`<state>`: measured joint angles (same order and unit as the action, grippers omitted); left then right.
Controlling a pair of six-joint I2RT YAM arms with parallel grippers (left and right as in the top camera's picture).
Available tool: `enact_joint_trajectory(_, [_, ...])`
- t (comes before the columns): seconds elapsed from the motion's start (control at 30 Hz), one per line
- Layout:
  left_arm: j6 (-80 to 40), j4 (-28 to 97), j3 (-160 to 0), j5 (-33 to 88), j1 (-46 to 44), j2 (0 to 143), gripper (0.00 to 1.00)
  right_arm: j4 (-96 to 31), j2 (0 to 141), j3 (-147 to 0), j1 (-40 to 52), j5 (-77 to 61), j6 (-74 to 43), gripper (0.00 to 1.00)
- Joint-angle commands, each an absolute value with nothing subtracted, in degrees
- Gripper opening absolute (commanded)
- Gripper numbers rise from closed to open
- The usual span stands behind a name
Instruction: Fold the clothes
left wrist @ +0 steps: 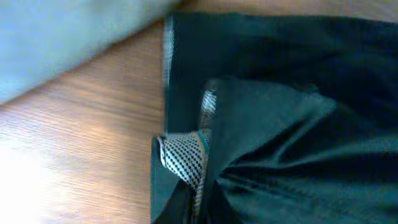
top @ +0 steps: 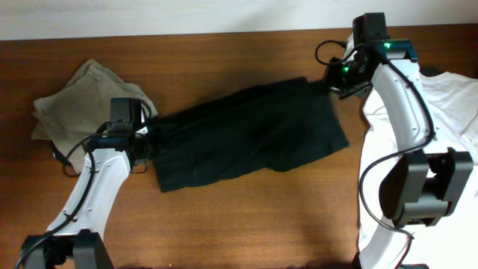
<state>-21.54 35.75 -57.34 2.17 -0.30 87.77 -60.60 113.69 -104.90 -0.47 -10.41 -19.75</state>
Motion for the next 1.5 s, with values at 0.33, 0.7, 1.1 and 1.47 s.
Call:
enact_joint_trajectory(0.33, [-11.7, 55.7, -60.1, 7.0, -0.2, 87.6, 0.39, -72.6, 110.2, -89.1, -7.8, -10.4, -9.3, 0.78])
enact_joint_trajectory(0.7, [-9.4, 30.5, -42.0, 10.4, -0.8, 87.7, 0.07, -46.7, 110.2, -72.0, -7.8, -26.3, -10.1, 0.07])
enact_joint_trajectory(1.1, [-7.8, 46.1, -46.4, 5.4, 2.5, 87.7, 0.0, -71.2, 105.6, -79.2, -11.7, -9.5, -8.0, 0.04])
enact_joint_trajectory(1.47, [4.9, 47.9, -57.4, 19.4, 1.2, 88.0, 0.25, -69.0, 104.4, -75.5, -11.3, -18.6, -5.0, 0.53])
